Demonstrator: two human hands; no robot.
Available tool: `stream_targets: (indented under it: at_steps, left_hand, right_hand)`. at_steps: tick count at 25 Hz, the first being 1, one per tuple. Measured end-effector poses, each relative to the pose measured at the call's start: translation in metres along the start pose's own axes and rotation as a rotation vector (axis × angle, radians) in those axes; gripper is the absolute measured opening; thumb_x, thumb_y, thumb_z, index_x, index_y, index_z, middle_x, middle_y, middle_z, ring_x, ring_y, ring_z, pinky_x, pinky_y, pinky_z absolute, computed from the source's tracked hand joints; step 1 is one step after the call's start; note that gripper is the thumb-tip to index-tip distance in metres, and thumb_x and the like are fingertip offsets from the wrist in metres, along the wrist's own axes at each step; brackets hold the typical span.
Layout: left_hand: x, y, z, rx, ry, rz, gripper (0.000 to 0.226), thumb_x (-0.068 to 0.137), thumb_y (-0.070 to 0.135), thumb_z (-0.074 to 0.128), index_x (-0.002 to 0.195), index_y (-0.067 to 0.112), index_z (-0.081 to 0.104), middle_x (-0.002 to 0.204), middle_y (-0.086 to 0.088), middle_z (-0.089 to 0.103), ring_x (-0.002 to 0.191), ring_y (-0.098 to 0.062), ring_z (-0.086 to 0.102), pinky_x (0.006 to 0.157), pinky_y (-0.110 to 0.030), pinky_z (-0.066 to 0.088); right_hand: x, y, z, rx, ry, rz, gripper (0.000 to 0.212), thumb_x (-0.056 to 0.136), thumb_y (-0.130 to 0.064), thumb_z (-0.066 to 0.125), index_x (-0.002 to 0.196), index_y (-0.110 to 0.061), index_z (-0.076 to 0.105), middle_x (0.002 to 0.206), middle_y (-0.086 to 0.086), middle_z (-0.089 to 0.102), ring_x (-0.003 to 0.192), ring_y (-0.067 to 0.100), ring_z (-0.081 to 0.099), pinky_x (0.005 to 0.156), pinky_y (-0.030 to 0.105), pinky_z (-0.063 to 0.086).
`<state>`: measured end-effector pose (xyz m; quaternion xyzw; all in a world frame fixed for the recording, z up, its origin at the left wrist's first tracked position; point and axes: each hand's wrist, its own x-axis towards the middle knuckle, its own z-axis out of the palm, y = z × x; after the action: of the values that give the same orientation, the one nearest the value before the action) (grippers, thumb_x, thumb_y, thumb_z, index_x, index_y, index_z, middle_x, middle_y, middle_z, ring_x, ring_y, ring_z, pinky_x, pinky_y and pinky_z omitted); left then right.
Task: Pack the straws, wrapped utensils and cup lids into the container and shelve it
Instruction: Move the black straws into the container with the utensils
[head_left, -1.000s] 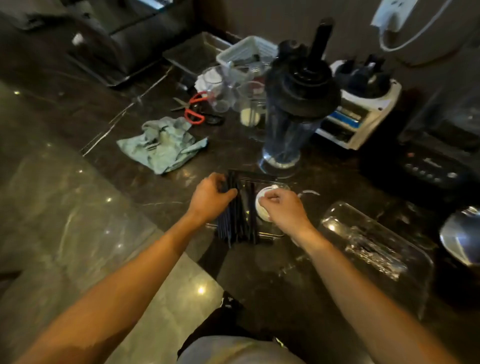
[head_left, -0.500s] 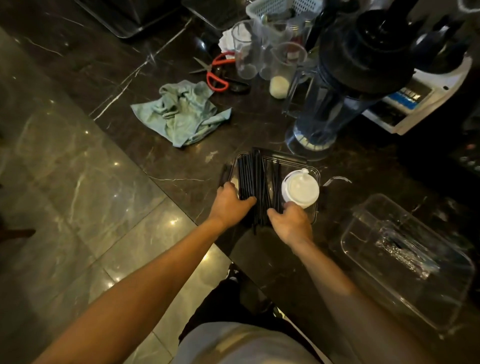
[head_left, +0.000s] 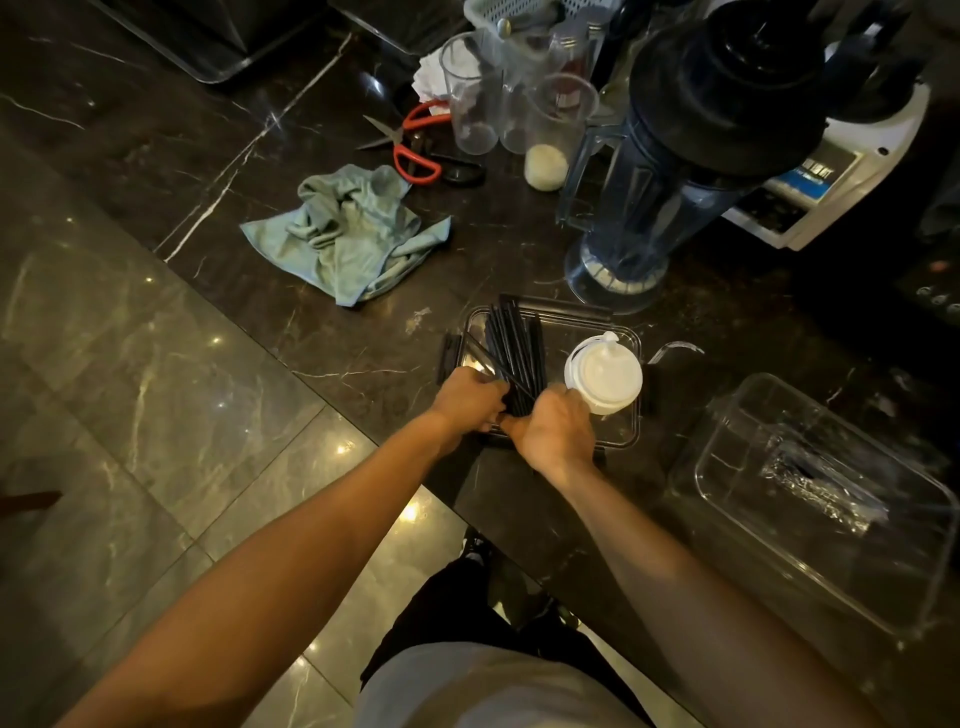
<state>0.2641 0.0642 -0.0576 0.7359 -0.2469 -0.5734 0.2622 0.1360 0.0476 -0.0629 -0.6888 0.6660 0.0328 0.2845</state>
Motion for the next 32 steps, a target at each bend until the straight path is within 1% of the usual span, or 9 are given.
stream_targets:
  at_steps: [3, 6, 8, 13, 17, 23, 27, 30, 32]
  left_hand:
    - [0.002, 0.002, -0.001, -0.003, -0.016, -0.023, 0.025, 0.101, 0.023, 0.057, 0.109, 0.003, 0.069, 0.092, -0.010, 0.069, 0.083, -0.020, 0.065, 0.067, -0.030, 0.049]
    - [0.001, 0.006, 0.001, 0.048, -0.004, 0.008, 0.018, 0.100, 0.020, 0.059, 0.085, 0.014, 0.066, 0.080, -0.003, 0.065, 0.075, -0.015, 0.062, 0.067, -0.029, 0.047]
    - [0.004, 0.008, 0.000, 0.105, 0.000, 0.054, 0.019, 0.098, 0.021, 0.060, 0.080, 0.017, 0.066, 0.078, -0.002, 0.066, 0.074, -0.015, 0.062, 0.071, -0.030, 0.047]
    - [0.003, 0.011, -0.007, 0.070, -0.042, 0.086, 0.016, 0.100, 0.016, 0.058, 0.094, 0.008, 0.071, 0.083, -0.005, 0.068, 0.076, -0.016, 0.064, 0.075, -0.034, 0.054]
    - [0.004, 0.013, -0.004, 0.073, -0.071, 0.092, 0.016, 0.100, 0.014, 0.057, 0.100, 0.005, 0.071, 0.085, -0.004, 0.068, 0.077, -0.014, 0.065, 0.069, -0.026, 0.051]
    - [0.006, 0.013, -0.002, 0.023, -0.078, 0.076, 0.018, 0.098, 0.020, 0.063, 0.106, 0.007, 0.073, 0.103, -0.014, 0.075, 0.100, -0.029, 0.072, 0.093, -0.042, 0.056]
    - [0.004, 0.014, -0.003, -0.050, -0.087, 0.105, 0.018, 0.094, 0.023, 0.067, 0.106, 0.012, 0.076, 0.098, -0.010, 0.077, 0.096, -0.025, 0.073, 0.083, -0.035, 0.057]
    - [-0.001, 0.018, 0.002, -0.107, -0.135, 0.171, 0.025, 0.091, 0.021, 0.068, 0.115, 0.016, 0.074, 0.110, -0.007, 0.077, 0.105, -0.022, 0.071, 0.091, -0.036, 0.058]
    - [-0.007, 0.026, 0.010, -0.144, -0.211, 0.223, 0.029, 0.091, 0.017, 0.070, 0.120, 0.013, 0.071, 0.115, -0.007, 0.076, 0.108, -0.018, 0.073, 0.091, -0.031, 0.059]
  right_hand:
    - [0.007, -0.009, 0.001, 0.018, -0.048, 0.059, 0.066, 0.078, -0.051, 0.082, 0.121, -0.007, 0.060, 0.112, 0.011, 0.065, 0.103, 0.029, 0.064, 0.080, 0.042, 0.060]
    - [0.013, -0.014, -0.002, 0.046, -0.089, 0.090, 0.051, 0.083, -0.039, 0.079, 0.118, -0.008, 0.062, 0.107, 0.011, 0.065, 0.099, 0.029, 0.065, 0.077, 0.041, 0.059]
    - [0.015, -0.013, -0.003, 0.017, -0.074, 0.085, 0.042, 0.086, -0.034, 0.076, 0.119, -0.009, 0.063, 0.106, 0.010, 0.067, 0.099, 0.029, 0.066, 0.078, 0.041, 0.060]
    - [0.016, -0.013, -0.001, -0.053, 0.002, 0.035, 0.030, 0.089, -0.035, 0.074, 0.108, -0.013, 0.070, 0.097, 0.006, 0.071, 0.091, 0.026, 0.068, 0.068, 0.035, 0.054]
    - [0.015, -0.014, -0.006, -0.118, 0.049, 0.004, 0.017, 0.092, -0.026, 0.071, 0.102, -0.012, 0.071, 0.094, 0.006, 0.073, 0.090, 0.024, 0.070, 0.064, 0.030, 0.044]
    - [0.013, -0.012, -0.011, -0.077, 0.126, 0.005, 0.016, 0.093, -0.024, 0.070, 0.104, -0.013, 0.070, 0.096, 0.005, 0.074, 0.091, 0.024, 0.071, 0.064, 0.030, 0.043]
    - [0.010, -0.008, -0.016, 0.063, 0.113, -0.043, 0.028, 0.092, -0.024, 0.071, 0.115, -0.012, 0.061, 0.100, 0.007, 0.072, 0.095, 0.026, 0.070, 0.067, 0.032, 0.048]
    - [0.007, 0.007, -0.027, 0.357, -0.001, -0.067, 0.027, 0.092, -0.024, 0.071, 0.116, -0.018, 0.063, 0.095, -0.002, 0.071, 0.089, 0.018, 0.068, 0.065, 0.029, 0.048]
    - [0.001, 0.020, -0.036, 0.503, -0.042, -0.098, 0.026, 0.092, -0.021, 0.070, 0.117, -0.022, 0.064, 0.093, -0.006, 0.070, 0.086, 0.012, 0.067, 0.067, 0.025, 0.050]
